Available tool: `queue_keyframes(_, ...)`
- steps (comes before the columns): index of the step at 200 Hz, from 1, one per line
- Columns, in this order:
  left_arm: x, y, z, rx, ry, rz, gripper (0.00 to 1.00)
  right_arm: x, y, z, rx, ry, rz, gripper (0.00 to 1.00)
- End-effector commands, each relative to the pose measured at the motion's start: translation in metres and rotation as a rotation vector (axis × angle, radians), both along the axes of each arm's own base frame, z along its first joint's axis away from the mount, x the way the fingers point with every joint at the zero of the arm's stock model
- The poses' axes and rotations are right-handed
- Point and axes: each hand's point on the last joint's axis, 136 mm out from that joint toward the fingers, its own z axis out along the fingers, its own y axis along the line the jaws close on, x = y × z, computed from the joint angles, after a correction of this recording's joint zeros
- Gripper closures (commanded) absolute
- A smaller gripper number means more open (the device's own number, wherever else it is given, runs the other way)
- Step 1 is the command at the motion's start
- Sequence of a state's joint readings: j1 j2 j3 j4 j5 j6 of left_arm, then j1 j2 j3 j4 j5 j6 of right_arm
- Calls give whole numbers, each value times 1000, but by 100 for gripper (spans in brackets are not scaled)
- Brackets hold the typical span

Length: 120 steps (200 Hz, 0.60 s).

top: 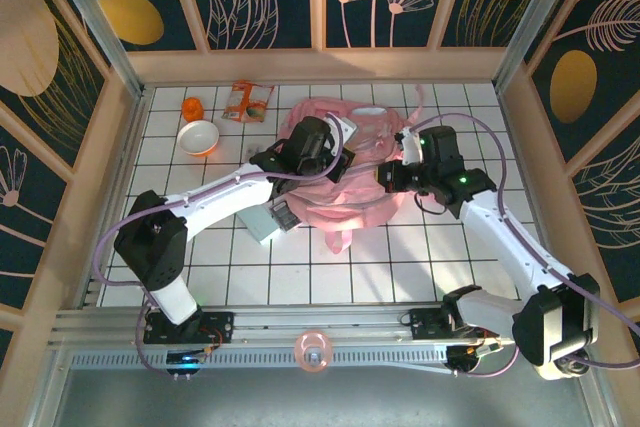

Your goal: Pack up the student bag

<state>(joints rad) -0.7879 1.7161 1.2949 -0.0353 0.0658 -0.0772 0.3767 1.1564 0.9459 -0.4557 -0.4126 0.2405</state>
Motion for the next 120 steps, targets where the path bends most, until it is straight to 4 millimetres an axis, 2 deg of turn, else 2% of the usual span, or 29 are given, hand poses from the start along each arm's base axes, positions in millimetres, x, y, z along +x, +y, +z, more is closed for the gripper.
queue_keyframes(1,27,20,6,48,-97,109,100,-27,26,11,106,111,114,100)
queue_keyframes(55,20,10,-24,180,-126,69,100,-39,58,7,261,209,154,100)
queue_keyframes(69,24,14,-28,199,-141,98,100,-39,58,3,267,229,132,100)
queue_keyframes(100,22,11,-22,152,-129,101,100,-45,47,-29,154,330,21,100)
queue_keyframes(114,18,8,-15,100,-118,90,100,-51,48,-35,132,330,25,100)
queue_keyframes(120,16,8,-11,76,-122,87,100,-51,47,-33,142,317,23,94)
